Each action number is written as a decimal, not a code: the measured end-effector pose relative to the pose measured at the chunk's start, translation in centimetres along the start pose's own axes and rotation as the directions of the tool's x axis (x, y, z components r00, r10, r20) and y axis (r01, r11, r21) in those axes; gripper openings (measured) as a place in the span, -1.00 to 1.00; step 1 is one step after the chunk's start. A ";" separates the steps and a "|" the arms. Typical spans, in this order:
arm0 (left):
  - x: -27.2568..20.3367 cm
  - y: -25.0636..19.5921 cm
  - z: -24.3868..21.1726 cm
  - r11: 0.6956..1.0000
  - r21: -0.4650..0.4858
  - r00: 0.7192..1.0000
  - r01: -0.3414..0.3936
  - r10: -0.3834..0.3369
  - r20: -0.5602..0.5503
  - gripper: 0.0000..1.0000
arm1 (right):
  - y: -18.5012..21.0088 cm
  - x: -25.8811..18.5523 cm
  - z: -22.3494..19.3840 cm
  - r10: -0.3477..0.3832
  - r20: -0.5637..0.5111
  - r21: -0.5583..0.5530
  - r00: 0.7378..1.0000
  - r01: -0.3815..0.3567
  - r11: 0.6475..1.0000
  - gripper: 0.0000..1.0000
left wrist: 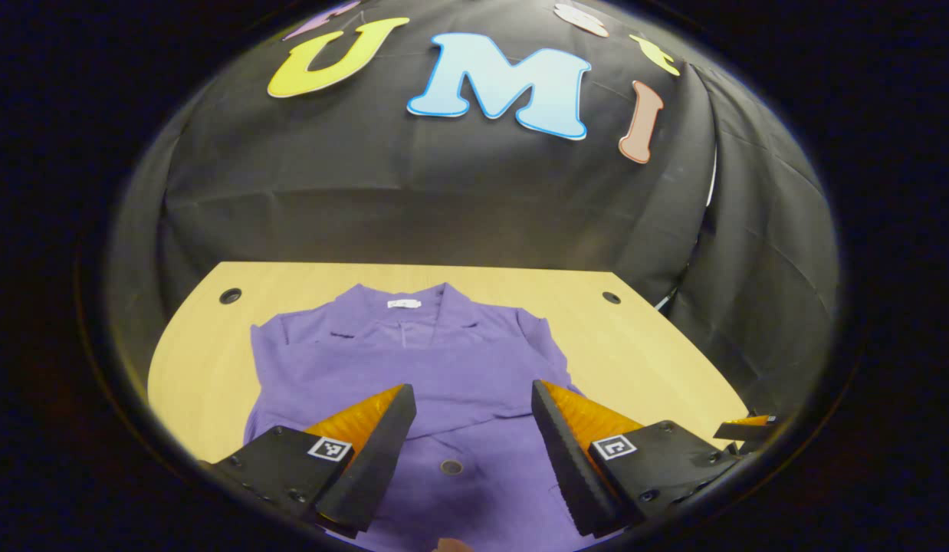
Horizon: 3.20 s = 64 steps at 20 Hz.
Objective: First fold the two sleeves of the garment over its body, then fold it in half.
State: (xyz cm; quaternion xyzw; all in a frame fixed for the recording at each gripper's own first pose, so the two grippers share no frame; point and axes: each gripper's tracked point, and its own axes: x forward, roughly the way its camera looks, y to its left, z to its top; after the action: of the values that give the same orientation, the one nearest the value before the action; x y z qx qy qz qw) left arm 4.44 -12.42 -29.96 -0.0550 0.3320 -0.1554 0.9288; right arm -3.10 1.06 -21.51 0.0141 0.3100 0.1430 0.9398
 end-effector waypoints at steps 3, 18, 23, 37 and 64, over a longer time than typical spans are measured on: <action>-3.1 2.2 -2.5 1.000 0.000 1.000 -0.021 0.021 -0.020 0.96 | -0.1 -0.3 -2.5 -0.024 -0.055 -0.012 0.998 0.023 1.000 0.86; -18.7 11.0 -15.7 0.993 -0.043 0.985 -0.108 0.101 -0.138 0.90 | 1.1 -2.6 -8.6 -0.069 -0.140 -0.015 0.988 0.068 0.998 0.86; -22.8 14.5 -19.1 0.987 -0.047 0.979 -0.151 0.143 -0.145 0.90 | -0.1 -3.5 -10.2 -0.095 -0.164 0.015 0.982 0.099 0.995 0.86; -26.2 16.0 -25.8 0.980 -0.088 0.965 -0.177 0.155 -0.213 0.90 | -0.2 -2.8 -13.4 -0.038 -0.196 0.207 0.980 0.079 0.975 0.88; -23.3 8.9 -20.9 0.994 -0.111 0.986 -0.024 0.005 -0.166 -0.83 | 3.4 -3.7 -9.4 0.042 -0.139 0.326 0.989 0.005 0.945 -0.87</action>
State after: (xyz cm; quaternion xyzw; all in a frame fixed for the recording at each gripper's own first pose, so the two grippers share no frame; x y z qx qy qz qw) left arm -23.62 3.59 -33.95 -0.0918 0.4164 -0.1335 0.8946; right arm -12.38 2.74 -26.59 0.1617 0.3961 0.0992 0.8984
